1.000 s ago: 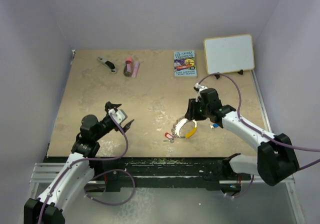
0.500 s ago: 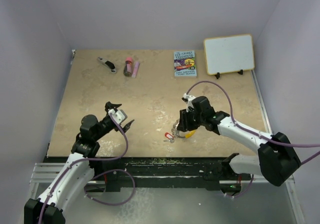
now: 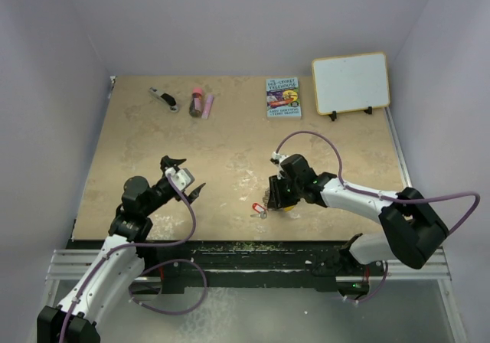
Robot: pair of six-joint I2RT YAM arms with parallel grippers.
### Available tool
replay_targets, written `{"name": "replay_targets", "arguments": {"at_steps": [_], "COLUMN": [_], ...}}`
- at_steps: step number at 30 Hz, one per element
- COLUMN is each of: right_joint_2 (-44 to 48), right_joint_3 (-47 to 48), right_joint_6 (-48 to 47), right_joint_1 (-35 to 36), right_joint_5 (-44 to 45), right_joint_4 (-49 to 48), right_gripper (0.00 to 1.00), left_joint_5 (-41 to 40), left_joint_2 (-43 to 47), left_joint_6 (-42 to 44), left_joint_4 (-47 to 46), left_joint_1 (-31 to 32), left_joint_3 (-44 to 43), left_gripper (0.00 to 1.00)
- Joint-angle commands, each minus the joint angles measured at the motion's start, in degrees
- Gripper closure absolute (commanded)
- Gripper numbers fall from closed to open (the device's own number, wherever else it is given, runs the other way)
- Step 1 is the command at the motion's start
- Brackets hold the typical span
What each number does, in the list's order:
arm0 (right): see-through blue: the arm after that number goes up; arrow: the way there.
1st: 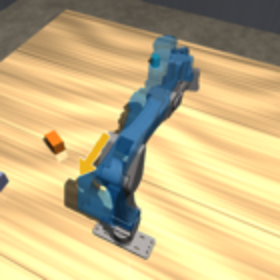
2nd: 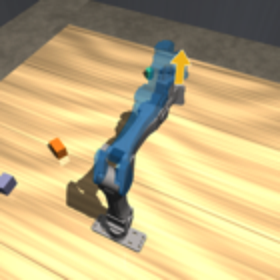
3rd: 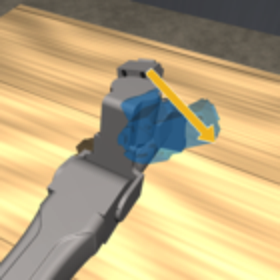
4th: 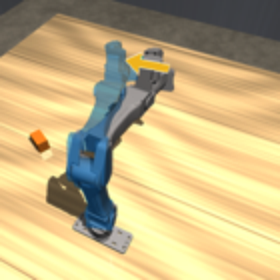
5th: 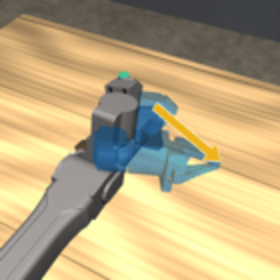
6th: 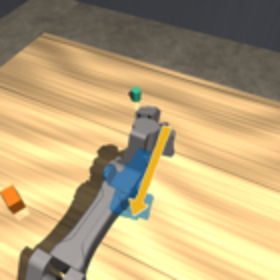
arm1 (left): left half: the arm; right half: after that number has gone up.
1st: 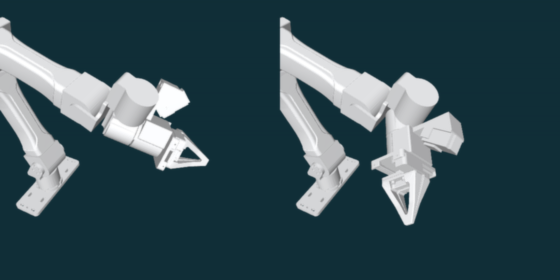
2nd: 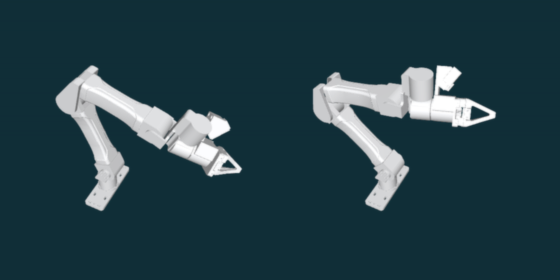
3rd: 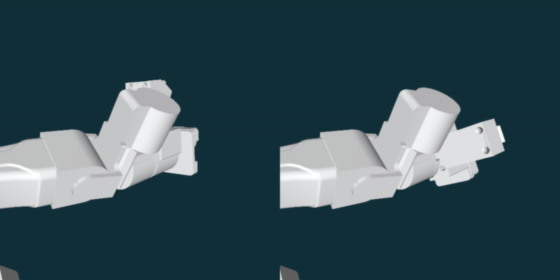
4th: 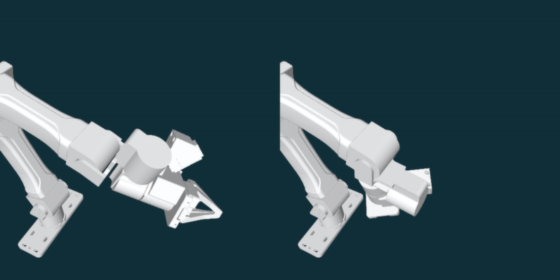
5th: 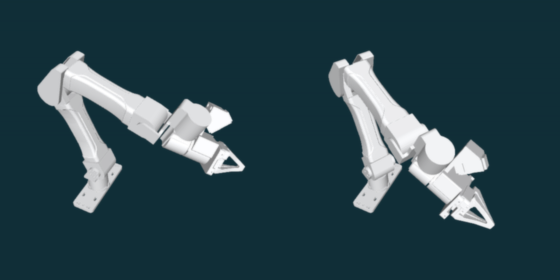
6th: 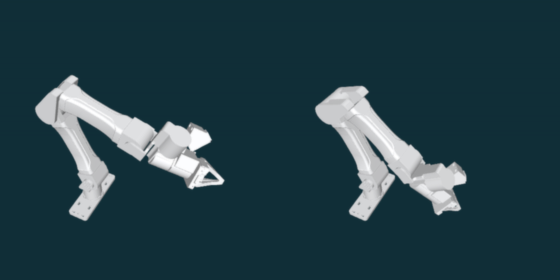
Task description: Put the keys on the keyring
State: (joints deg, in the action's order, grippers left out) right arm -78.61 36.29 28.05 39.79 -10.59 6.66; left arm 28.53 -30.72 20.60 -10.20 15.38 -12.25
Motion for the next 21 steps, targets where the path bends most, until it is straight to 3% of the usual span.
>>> {"name": "replay_targets", "arguments": {"at_steps": [1, 10, 21], "right_joint_2": [0.31, -0.36, -6.36], "right_joint_3": [1.56, 2.72, 9.75], "right_joint_6": [1.07, 1.76, 3.28], "right_joint_1": [0.33, 0.65, 0.64], "right_joint_5": [2.61, 6.54, 10.29], "right_joint_4": [-0.36, 1.63, -0.10], "right_gripper": [0.66, 0.71, 0.71], "left_joint_5": [1.61, 1.62, 1.74], "left_joint_2": [0.65, 0.92, 1.09], "left_joint_6": [0.45, 0.49, 0.54], "left_joint_4": [-2.02, -2.11, -1.89], "left_joint_1": [-0.49, -0.45, -0.43], "left_joint_3": [0.03, 0.25, 0.21], "left_gripper": [0.02, 0.02, 0.02]}}
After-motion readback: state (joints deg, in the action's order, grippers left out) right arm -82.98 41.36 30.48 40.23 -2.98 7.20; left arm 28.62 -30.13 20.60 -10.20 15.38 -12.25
